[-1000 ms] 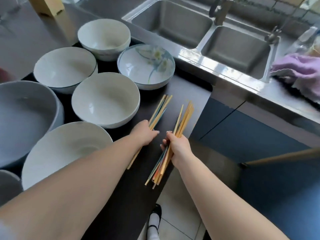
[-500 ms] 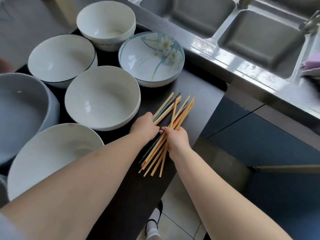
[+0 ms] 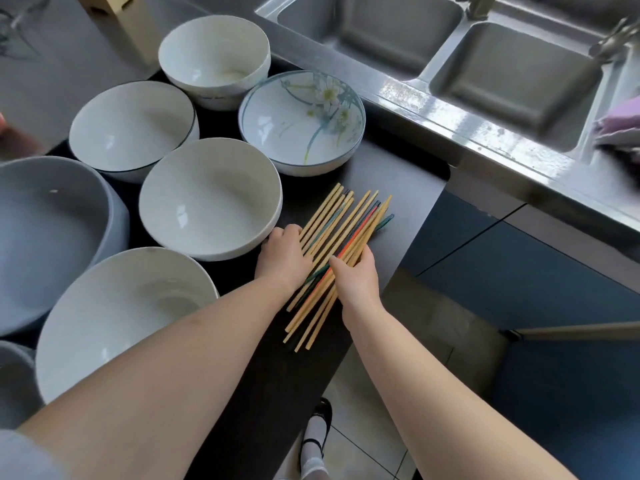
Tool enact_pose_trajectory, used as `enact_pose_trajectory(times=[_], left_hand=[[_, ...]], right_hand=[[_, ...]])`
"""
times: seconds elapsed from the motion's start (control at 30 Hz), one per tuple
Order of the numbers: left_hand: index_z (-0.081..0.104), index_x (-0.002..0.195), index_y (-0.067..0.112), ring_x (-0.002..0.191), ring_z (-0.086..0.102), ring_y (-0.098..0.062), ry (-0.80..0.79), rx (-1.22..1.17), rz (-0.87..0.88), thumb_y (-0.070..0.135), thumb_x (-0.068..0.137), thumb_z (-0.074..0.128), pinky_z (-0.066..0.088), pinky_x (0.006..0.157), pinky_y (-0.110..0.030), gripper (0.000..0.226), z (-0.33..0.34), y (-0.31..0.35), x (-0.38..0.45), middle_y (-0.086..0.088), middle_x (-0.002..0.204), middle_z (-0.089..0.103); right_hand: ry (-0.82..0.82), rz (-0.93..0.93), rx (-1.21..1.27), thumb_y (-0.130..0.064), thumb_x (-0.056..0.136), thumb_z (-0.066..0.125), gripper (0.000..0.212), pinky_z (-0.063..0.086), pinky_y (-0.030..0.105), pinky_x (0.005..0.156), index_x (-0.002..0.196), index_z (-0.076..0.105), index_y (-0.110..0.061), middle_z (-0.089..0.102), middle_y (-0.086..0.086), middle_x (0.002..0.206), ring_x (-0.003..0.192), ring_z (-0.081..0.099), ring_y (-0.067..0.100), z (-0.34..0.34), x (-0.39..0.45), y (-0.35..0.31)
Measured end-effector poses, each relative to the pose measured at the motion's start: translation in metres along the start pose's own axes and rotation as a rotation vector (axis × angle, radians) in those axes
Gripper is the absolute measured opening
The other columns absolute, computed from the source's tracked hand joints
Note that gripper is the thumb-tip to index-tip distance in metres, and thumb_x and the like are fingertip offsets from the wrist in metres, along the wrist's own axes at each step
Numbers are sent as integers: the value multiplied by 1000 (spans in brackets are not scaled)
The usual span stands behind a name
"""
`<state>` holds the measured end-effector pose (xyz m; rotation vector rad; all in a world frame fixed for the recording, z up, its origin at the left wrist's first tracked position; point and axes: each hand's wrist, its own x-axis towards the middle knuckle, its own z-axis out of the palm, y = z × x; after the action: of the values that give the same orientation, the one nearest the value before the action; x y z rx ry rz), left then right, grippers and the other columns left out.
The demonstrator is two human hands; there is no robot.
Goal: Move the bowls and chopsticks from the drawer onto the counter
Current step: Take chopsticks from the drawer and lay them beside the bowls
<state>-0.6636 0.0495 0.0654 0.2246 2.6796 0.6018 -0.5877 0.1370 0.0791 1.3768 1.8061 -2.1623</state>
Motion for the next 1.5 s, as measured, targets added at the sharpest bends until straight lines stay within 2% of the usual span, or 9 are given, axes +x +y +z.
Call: enact_pose_trajectory(times=[0.1,0.23,0.33,0.43,0.57,0.87,1.0,1.23,1.5], left_hand=[[39,143,16,131,41,-26,-5,39,33,25,92,60,40,103,-37,56,1,3,-3,-10,141,42],[32,147,16,137,33,-26,-16,114,87,27,95,53,37,108,-39,57,4,7,-9,-9,149,33],[24,151,17,146,18,-26,-31,232,184,26,98,48,28,115,-42,59,6,5,-11,-8,159,20],[14,154,15,150,4,-23,-67,420,342,26,102,39,19,120,-43,59,10,-1,-13,-6,163,7],[3,155,13,150,-4,-21,-138,557,417,32,105,27,11,122,-43,59,13,-9,-15,-5,164,-5],[0,154,9,150,-9,-25,-166,501,209,51,100,22,8,120,-47,72,16,-2,-5,-10,163,-7],[-1,155,11,150,-9,-25,-158,483,232,52,100,23,7,121,-47,72,17,-6,-8,-10,163,-7],[-6,154,19,149,-13,-25,-171,659,511,52,100,15,1,121,-48,67,18,-24,-19,-7,163,-12],[4,155,21,150,-10,-26,-191,511,382,51,100,22,0,120,-49,66,11,-17,-5,-6,164,-4]], right_hand=[[-6,-23,4,-12,94,58,46,52,38,95,136,43,-24,62,-3,124,111,62,14,1,1,2],[-16,-13,65,-14,93,60,74,52,40,96,152,18,-28,51,-10,124,113,59,14,-2,1,4],[-11,-101,-14,-14,93,59,59,49,42,101,145,35,-26,52,-10,126,118,54,9,-5,0,11],[2,-197,-184,-18,93,59,50,43,43,108,141,45,-24,52,-4,138,127,48,9,-8,-4,16],[-18,-289,-530,-23,96,56,62,22,33,118,151,29,-17,23,-1,159,147,19,14,-19,-11,24],[-75,-596,-1222,-35,96,50,65,11,37,119,153,24,-18,14,7,162,150,11,23,-31,-7,44],[-106,-625,-1300,-38,97,49,65,10,39,119,153,23,-19,14,8,162,150,10,25,-34,3,37],[-118,-660,-1271,-34,95,53,65,9,41,117,152,26,-19,18,9,161,149,14,25,-36,1,41],[-189,-693,-1227,-23,96,52,59,17,45,119,150,29,-18,21,6,160,147,21,23,-32,10,35]])
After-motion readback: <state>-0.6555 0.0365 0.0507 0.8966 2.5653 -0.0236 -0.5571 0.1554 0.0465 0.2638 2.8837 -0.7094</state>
